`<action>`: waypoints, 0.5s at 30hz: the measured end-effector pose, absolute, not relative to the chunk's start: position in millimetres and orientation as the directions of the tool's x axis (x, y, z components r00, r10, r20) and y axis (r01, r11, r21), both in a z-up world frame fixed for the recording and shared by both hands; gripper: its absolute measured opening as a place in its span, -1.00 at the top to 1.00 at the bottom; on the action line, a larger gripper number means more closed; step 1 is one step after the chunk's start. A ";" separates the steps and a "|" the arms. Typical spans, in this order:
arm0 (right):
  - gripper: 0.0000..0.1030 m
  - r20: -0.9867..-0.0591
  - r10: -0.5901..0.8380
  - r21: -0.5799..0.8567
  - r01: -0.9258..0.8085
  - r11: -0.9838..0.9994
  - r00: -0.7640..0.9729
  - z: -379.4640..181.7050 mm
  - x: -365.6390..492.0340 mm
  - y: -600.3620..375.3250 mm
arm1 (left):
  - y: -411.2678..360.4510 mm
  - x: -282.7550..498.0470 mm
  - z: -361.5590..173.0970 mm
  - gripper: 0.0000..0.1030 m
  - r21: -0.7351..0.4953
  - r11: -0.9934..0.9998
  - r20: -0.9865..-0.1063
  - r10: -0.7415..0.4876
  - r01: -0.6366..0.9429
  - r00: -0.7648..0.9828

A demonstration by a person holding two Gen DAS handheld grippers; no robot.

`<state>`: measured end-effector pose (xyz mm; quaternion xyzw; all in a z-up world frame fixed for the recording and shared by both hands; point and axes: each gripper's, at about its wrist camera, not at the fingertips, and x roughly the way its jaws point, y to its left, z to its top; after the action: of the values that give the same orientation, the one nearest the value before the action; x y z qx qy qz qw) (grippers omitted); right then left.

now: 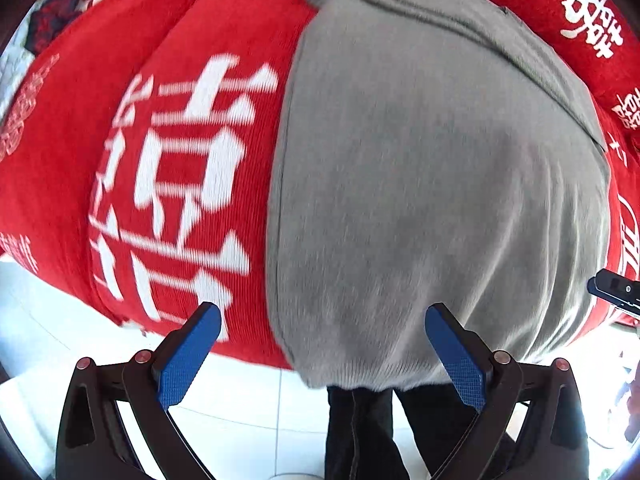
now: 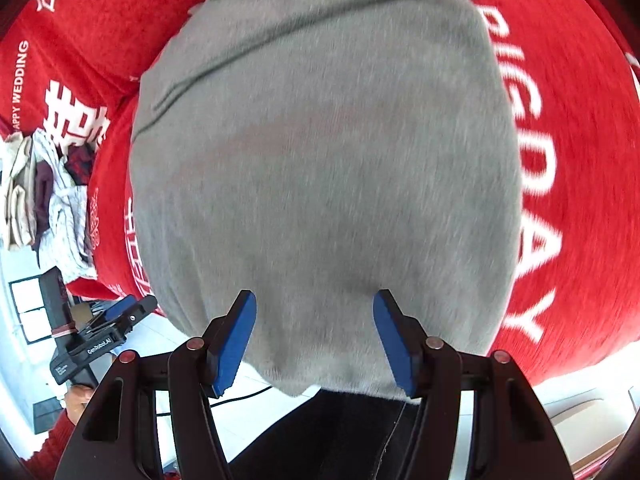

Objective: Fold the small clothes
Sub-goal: 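Grasp the sweater hem with the left tool while the right tool grasps it too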

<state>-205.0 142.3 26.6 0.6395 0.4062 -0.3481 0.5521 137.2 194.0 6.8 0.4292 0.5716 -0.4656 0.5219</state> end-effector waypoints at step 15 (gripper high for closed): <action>-0.26 -0.891 0.220 0.388 0.918 -0.086 0.398 -14.8 -246.0 227.1 | 245.8 127.2 -44.9 -0.99 -0.232 0.272 -0.969 0.017 0.934 -0.246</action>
<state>-246.0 227.1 -14.8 0.6557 0.4337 -0.3364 0.5185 127.2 245.8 -44.9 0.3757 0.6325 -0.4720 0.4858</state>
